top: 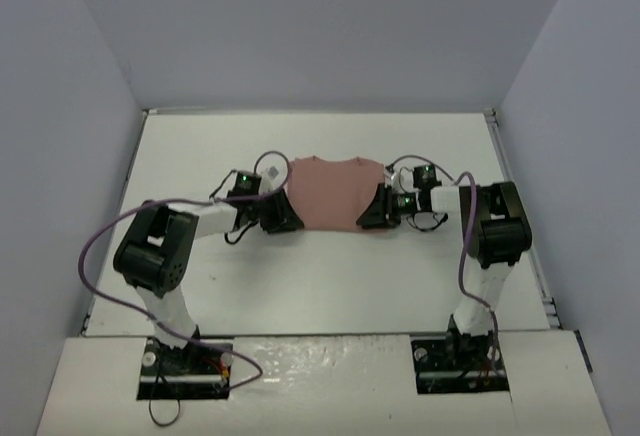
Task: Fold and stack the t-shirts
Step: Smooth out wrinkles on the folded tshirt
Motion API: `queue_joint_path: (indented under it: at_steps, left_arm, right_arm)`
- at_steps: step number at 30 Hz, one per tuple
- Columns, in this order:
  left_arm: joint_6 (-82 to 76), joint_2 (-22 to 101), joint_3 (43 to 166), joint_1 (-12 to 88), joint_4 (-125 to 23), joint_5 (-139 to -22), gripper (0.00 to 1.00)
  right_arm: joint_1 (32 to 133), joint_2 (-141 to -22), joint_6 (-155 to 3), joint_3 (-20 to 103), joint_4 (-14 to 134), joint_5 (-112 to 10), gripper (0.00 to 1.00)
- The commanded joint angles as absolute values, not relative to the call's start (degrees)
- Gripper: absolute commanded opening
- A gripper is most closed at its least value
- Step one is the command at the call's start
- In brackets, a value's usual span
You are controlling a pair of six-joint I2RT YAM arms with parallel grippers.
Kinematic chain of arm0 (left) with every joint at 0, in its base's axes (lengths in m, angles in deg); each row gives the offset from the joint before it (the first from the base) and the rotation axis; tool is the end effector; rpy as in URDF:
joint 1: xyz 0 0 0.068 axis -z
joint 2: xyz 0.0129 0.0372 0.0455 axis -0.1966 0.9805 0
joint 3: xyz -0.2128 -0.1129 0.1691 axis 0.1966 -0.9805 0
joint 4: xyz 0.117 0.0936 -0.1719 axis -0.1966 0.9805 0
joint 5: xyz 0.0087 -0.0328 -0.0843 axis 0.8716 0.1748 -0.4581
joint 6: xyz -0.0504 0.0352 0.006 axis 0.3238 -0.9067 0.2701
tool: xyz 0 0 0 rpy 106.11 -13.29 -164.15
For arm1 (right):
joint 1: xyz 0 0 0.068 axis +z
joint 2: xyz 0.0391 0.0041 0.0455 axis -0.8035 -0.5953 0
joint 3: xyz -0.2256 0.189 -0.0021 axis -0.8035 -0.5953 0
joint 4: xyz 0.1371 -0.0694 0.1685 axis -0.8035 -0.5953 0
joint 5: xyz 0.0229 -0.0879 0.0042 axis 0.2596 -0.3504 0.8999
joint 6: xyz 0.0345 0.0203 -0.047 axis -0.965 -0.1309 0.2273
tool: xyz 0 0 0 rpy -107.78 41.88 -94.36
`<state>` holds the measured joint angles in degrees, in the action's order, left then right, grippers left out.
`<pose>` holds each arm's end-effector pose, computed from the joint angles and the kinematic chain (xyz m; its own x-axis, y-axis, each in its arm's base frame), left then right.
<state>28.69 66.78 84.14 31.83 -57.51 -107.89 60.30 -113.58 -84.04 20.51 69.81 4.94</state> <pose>0.3140 -0.1463 0.1925 -0.9309 -0.2474 -0.2687 0.0672 0.6069 -0.7919 0.3480 0.0838 0.1588 -0.8883 0.0087 -0.4592 -0.4211 0.3837 0.8218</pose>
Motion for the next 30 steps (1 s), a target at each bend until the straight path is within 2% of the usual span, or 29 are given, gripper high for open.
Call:
queue_joint_path:
  at_steps: [1, 5, 8, 11, 15, 17, 21, 23, 30]
  left_arm:
    - [28.03, 58.04, 79.43, 31.12, -54.89, -104.59, 0.33]
    - [24.07, 46.82, 81.02, 31.12, -43.17, -100.57, 0.33]
    - [19.4, 39.97, 88.12, 30.72, -33.44, -95.54, 0.33]
    - [14.03, 35.63, 95.56, 29.92, -23.17, -89.68, 0.33]
    - [7.96, 31.19, 106.27, 28.29, -12.73, -79.56, 0.34]
    - [5.51, 28.62, 111.5, 27.5, -8.4, -73.91, 0.35]
    - [0.66, 25.08, 120.54, 27.34, -1.96, -63.13, 0.6]
    - [-1.86, 23.55, 124.83, 27.42, 0.68, -58.07, 0.66]
    - [-5.17, 18.78, 129.55, 27.94, 3.93, -45.29, 0.88]
  right_arm:
    - [61.61, -107.65, -83.5, 14.36, 68.23, -10.33, 0.4]
    - [63.08, -97.32, -87.09, 13.47, 67.38, -16.28, 0.42]
    - [63.36, -86.33, -88.54, 17.67, 62.74, -22.95, 0.49]
    - [63.15, -81.06, -86.97, 25.15, 55.6, -29.04, 0.54]
    - [62.25, -75.0, -84.54, 33.6, 48.58, -38.35, 0.66]
    - [61.53, -70.46, -83.36, 38.6, 46.6, -42.84, 0.79]
    - [60.87, -64.26, -80.86, 42.87, 44.66, -49.83, 0.93]
    - [60.76, -60.94, -79.36, 44.19, 44.17, -54.08, 0.99]
    - [60.76, -50.66, -74.1, 44.93, 44.04, -66.05, 1.0]
